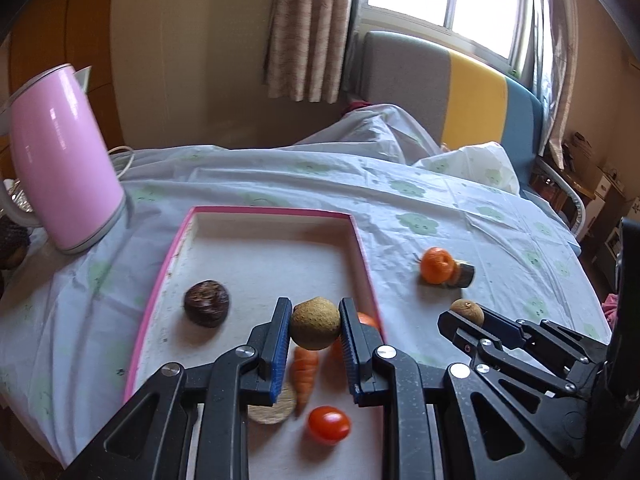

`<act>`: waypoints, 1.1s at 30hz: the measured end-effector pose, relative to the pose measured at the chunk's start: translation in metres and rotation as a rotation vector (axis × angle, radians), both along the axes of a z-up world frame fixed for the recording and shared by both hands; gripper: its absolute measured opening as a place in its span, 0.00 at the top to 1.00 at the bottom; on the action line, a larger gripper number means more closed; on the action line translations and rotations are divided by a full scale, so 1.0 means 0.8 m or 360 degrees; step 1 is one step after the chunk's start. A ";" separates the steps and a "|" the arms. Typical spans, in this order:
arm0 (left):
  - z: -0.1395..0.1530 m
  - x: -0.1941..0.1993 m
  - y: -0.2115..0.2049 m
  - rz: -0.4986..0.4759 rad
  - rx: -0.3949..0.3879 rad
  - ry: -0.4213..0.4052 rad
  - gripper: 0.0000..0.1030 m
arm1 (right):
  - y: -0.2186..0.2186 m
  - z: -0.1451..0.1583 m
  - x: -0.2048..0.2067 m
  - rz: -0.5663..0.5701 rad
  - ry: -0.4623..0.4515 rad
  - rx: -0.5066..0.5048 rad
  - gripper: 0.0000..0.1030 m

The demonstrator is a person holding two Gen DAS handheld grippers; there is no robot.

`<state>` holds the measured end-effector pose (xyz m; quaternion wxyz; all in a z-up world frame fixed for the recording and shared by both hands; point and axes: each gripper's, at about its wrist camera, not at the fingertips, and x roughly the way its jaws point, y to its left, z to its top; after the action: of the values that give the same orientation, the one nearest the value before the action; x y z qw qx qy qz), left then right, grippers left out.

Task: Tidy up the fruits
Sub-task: 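Carry the brown fruit and the tan ball over the tray with both grippers, then open both grippers to drop the two small fruits into the tray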

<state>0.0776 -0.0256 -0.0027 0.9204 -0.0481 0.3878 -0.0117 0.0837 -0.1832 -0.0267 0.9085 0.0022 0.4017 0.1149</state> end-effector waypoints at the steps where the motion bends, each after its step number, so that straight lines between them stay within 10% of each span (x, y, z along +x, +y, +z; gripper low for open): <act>1: -0.001 -0.001 0.007 0.0024 0.0000 0.0000 0.77 | 0.007 0.001 0.002 0.0019 0.0004 0.0007 0.75; 33: -0.003 -0.038 0.107 0.0281 -0.0072 0.0014 0.69 | 0.140 0.012 0.008 0.0318 -0.0027 -0.0105 0.64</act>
<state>0.0471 0.0597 -0.0054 0.9148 -0.1029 0.3859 0.0611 0.0898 -0.0711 -0.0170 0.8955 -0.0688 0.3958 0.1917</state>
